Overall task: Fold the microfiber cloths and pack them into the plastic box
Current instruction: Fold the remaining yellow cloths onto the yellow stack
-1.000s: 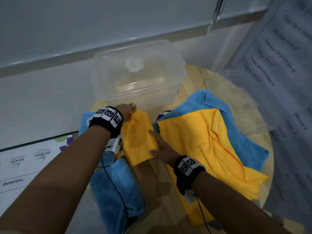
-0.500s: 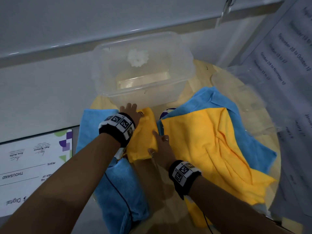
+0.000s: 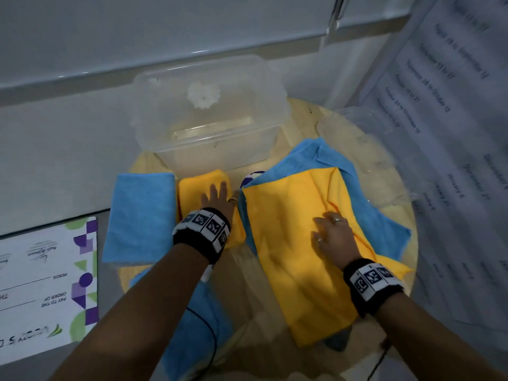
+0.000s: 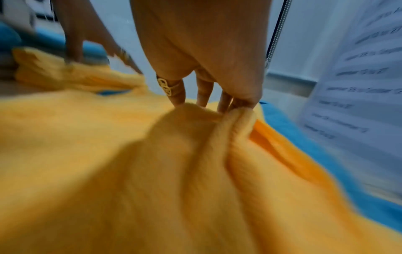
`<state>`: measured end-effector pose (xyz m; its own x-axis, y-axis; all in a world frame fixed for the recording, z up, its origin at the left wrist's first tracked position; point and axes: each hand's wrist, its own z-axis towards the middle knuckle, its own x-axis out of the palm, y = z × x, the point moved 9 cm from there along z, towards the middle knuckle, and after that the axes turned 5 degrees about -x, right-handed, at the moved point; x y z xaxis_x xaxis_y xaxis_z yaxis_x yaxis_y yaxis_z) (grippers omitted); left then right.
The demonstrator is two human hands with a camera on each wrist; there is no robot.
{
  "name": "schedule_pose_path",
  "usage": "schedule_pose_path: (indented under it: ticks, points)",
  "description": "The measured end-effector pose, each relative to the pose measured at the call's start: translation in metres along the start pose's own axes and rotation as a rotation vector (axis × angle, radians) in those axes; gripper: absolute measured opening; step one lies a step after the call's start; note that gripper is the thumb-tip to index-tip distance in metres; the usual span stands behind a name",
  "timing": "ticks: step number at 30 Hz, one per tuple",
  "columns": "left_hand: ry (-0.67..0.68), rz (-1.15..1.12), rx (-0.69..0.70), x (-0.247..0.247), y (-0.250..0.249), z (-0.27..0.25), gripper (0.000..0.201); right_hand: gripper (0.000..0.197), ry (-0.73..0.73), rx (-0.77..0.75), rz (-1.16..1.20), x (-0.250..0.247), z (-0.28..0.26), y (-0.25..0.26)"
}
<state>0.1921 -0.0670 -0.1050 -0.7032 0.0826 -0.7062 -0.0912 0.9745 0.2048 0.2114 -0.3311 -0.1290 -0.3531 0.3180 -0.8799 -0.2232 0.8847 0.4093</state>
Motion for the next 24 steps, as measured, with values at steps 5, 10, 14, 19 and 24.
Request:
schedule_pose_path:
  ticks: [5, 10, 14, 19, 24]
  points:
    - [-0.224, -0.3, 0.057, -0.02, -0.055, -0.034, 0.05, 0.061, -0.014, 0.184, -0.222, -0.033, -0.021, -0.058]
    - [0.062, -0.441, -0.018, 0.045, -0.091, -0.049, 0.04, 0.073, -0.143, 0.463, 0.393, -0.04, -0.032, -0.102]
    - [0.141, -0.7, -0.167, 0.09, -0.093, -0.052, 0.039, 0.053, -0.082, 0.593, 0.565, -0.036, -0.029, -0.121]
    - [0.022, -1.163, -0.23, 0.102, -0.086, -0.044, 0.021, 0.042, -0.016, 0.618, 0.566, -0.039, -0.027, -0.135]
    - [-0.167, -1.371, -0.127, 0.071, -0.081, -0.06, 0.031, 0.036, -0.194, 0.48, 0.698, -0.062, -0.026, -0.134]
